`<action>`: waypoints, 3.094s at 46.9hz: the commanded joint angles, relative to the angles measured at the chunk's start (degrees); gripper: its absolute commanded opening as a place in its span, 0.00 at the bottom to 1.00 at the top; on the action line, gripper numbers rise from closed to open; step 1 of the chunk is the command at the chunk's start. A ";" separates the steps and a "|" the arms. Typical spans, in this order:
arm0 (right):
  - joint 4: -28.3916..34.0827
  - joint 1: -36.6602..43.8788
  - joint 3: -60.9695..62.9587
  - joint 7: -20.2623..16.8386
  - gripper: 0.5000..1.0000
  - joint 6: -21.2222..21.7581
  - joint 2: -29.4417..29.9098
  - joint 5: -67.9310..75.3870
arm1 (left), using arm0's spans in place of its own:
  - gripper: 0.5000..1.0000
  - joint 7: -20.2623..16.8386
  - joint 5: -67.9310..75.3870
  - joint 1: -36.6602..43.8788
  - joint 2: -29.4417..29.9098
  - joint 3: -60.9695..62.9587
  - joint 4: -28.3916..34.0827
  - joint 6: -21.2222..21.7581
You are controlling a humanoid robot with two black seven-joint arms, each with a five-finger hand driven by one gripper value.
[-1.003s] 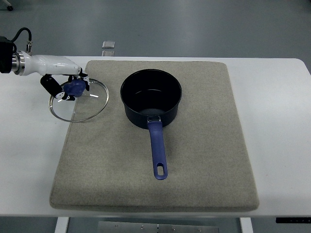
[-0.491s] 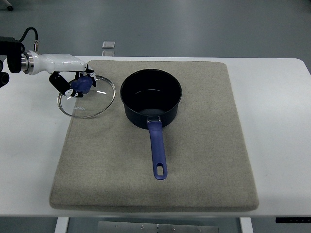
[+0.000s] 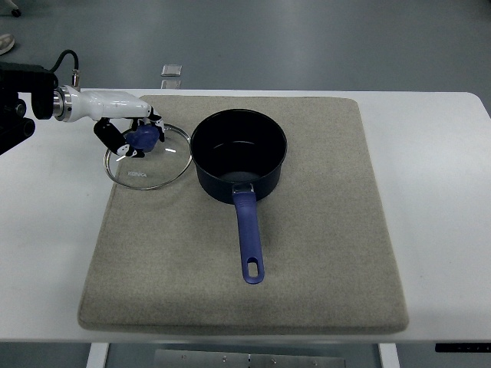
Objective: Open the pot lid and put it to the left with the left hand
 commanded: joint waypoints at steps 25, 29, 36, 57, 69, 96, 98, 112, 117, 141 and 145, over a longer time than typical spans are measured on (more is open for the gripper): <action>-0.01 -0.02 0.00 0.00 0.83 0.00 0.00 0.00 | 0.54 0.00 -3.78 2.27 0.09 0.21 -0.27 3.50; -0.01 -0.02 0.00 0.00 0.83 0.00 0.00 0.00 | 0.56 0.00 -3.60 2.27 0.18 0.21 -0.36 3.59; -0.01 -0.02 0.00 0.00 0.83 0.00 0.00 0.00 | 0.76 0.00 -4.48 2.27 0.44 0.21 -0.45 4.02; -0.01 -0.02 0.00 0.00 0.83 0.00 0.00 0.00 | 0.92 0.00 -5.53 1.22 7.91 -1.46 -10.73 4.55; -0.01 0.07 0.00 0.00 0.83 0.00 0.00 0.00 | 0.98 0.00 -9.31 1.30 9.41 -12.69 -9.77 4.29; -0.01 -0.02 0.00 0.00 0.83 0.00 0.00 0.00 | 0.97 0.00 -55.35 1.83 -7.11 -20.36 13.86 4.82; -0.01 -0.02 0.00 0.00 0.83 0.00 0.00 0.00 | 0.97 0.00 -58.26 1.83 -9.48 -20.27 17.64 4.82; 0.08 -0.02 0.00 0.00 0.83 0.00 0.00 0.00 | 0.89 0.00 -71.97 0.78 -20.12 -20.36 31.99 5.95; 0.08 -0.02 0.00 0.00 0.83 0.00 0.00 0.00 | 0.89 0.00 -78.47 0.78 -21.88 -20.36 32.07 8.68; -0.01 -0.02 0.00 0.00 0.83 0.00 0.00 0.00 | 0.89 13.55 -89.74 0.78 -24.25 -20.36 32.42 16.50; -0.01 -0.02 0.00 0.00 0.83 0.00 0.00 0.00 | 0.88 16.80 -89.82 0.86 -24.34 -20.36 32.42 17.73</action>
